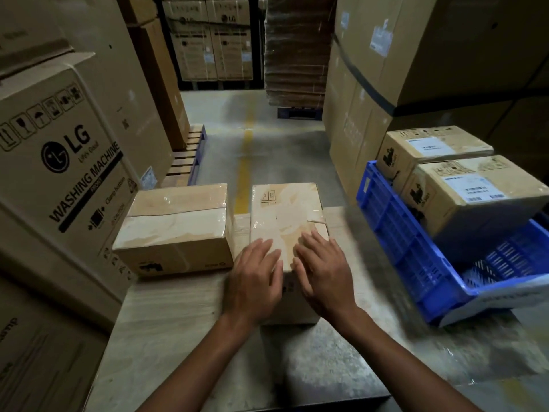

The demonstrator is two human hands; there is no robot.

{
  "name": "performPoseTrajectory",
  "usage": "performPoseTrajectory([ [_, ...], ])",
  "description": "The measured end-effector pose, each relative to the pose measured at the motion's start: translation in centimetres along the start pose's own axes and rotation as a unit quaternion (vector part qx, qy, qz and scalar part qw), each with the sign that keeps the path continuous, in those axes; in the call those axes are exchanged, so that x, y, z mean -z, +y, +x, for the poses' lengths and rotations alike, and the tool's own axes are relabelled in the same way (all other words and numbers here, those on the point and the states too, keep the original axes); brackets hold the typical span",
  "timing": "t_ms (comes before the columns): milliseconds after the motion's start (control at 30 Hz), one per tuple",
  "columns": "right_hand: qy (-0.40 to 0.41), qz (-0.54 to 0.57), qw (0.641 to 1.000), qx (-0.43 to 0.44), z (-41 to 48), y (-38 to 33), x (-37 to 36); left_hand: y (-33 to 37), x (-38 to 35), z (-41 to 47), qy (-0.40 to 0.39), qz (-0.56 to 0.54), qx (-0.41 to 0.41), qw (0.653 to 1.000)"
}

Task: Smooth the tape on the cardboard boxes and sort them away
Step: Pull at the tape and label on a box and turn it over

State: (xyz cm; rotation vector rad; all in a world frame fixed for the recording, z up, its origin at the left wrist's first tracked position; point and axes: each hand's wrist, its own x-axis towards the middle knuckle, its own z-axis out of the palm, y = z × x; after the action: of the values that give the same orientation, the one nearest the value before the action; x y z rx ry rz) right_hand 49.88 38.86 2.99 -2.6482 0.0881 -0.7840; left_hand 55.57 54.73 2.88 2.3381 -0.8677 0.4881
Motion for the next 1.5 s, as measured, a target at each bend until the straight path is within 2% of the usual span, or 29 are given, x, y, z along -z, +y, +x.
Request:
performPoseTrajectory([
  [333,-0.034,-0.095,0.995,0.01,1.9,-0.3,0.8,-0.2,1.4,1.6,-0.039,0.071,-0.054,0.995],
  [400,-0.059,-0.107,0.993,0.006,3.0,-0.1,1.0,0.1,1.7,3.5,-0.098,0.077,-0.049,0.991],
  [500,-0.137,-0.106,0.985,-0.003,4.2,0.2,0.8,0.3,0.8,5.5,-0.212,0.096,0.004,0.973],
  [567,-0.191,-0.129,0.973,-0.014,4.5,0.3,0.7,0.3,0.3,5.8,-0.246,0.118,0.015,0.962],
  [633,-0.211,-0.143,0.967,-0.017,4.5,0.3,0.5,0.4,0.4,5.8,-0.261,0.131,0.016,0.956],
  [833,-0.183,-0.169,0.968,-0.009,7.4,0.0,1.4,1.1,1.0,7.9,-0.224,0.125,0.016,0.966],
  [1000,-0.155,-0.144,0.977,-0.021,9.2,1.6,-0.4,-0.9,-0.9,10.8,-0.264,0.123,0.054,0.955],
  [1133,-0.155,-0.179,0.972,-0.011,9.0,2.1,-1.0,-1.5,-1.6,11.0,-0.253,0.155,0.045,0.954],
  [1233,-0.14,-0.115,0.982,-0.046,8.7,2.3,-0.8,-1.6,-1.7,10.2,-0.193,0.095,0.064,0.975],
  [1300,-0.085,-0.01,0.989,-0.122,8.1,2.4,-0.7,-1.4,-1.6,9.7,-0.108,0.027,0.123,0.986],
  [1333,-0.058,0.04,0.982,-0.173,7.6,2.5,-0.7,-1.8,-1.9,9.4,-0.075,-0.012,0.177,0.981],
  [1367,-0.05,0.091,0.967,-0.234,7.2,2.6,-0.4,-1.9,-1.9,9.3,-0.06,-0.077,0.252,0.963],
  [1400,-0.066,0.157,0.937,-0.305,6.8,2.7,0.0,-2.2,-1.8,9.2,-0.061,-0.179,0.327,0.926],
  [1433,-0.087,0.252,0.889,-0.373,6.6,2.9,0.2,-2.3,-1.5,9.0,-0.07,-0.307,0.393,0.864],
  [1467,-0.107,0.355,0.824,-0.428,6.3,3.0,0.5,-2.4,-1.2,8.7,-0.087,-0.426,0.441,0.785],
  [1500,-0.114,0.42,0.776,-0.456,6.1,3.1,0.6,-2.2,-0.6,8.3,-0.099,-0.502,0.468,0.72],
])
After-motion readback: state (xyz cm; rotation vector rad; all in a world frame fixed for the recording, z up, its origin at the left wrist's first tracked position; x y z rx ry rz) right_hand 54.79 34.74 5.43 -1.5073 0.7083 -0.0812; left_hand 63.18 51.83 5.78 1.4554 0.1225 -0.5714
